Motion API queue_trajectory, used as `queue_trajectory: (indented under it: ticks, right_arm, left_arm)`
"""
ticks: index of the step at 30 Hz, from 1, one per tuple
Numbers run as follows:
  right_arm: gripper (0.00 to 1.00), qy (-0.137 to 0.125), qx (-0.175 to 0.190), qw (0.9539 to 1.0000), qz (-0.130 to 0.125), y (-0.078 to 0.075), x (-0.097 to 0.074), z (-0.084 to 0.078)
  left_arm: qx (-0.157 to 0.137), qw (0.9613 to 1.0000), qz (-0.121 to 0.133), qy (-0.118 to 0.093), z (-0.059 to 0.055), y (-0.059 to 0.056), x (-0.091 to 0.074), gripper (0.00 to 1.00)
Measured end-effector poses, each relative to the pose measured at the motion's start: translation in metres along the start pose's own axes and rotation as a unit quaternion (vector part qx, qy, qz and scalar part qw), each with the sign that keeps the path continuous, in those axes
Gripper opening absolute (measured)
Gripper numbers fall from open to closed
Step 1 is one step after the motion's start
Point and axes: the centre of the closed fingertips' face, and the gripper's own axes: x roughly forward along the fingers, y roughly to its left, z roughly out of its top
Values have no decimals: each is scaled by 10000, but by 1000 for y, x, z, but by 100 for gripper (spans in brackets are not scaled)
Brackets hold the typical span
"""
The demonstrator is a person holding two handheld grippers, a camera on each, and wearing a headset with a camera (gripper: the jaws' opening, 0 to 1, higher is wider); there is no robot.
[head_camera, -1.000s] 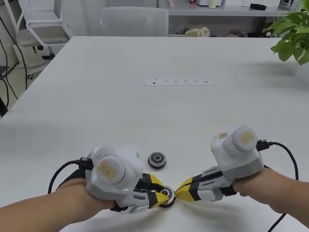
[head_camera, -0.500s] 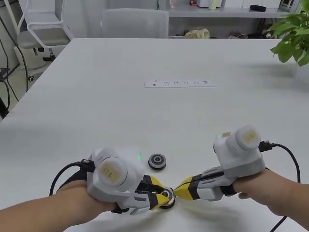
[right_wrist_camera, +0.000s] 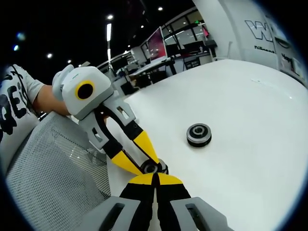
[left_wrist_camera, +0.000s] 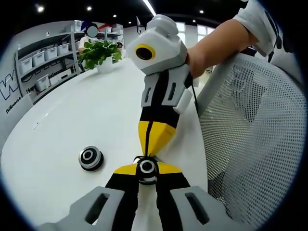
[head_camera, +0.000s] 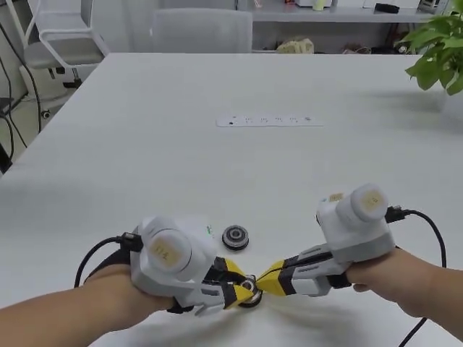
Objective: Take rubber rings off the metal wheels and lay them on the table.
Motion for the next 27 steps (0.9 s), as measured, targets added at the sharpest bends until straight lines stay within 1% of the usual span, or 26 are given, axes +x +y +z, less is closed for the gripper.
queue_trajectory:
  ticks: [9,16,21,24,27]
  right_arm:
    - [0,-24,-131,9999,34,2,2,1]
    - [0,-19,-264,9996,1,2,2,1]
    - [0,-8,-320,9995,-8,2,2,1]
    - [0,4,-352,9994,31,4,3,0]
    - [0,20,-433,9991,10,5,3,0]
  left_arm:
    - [-38,10000,8,1,0,0,0,8]
    - [-99,9999,42,42,0,1,0,8]
    - [-149,9999,65,26,0,0,0,8]
    - [-202,9998,39,82,0,0,0,9]
    - [-195,9997,41,129,0,0,0,9]
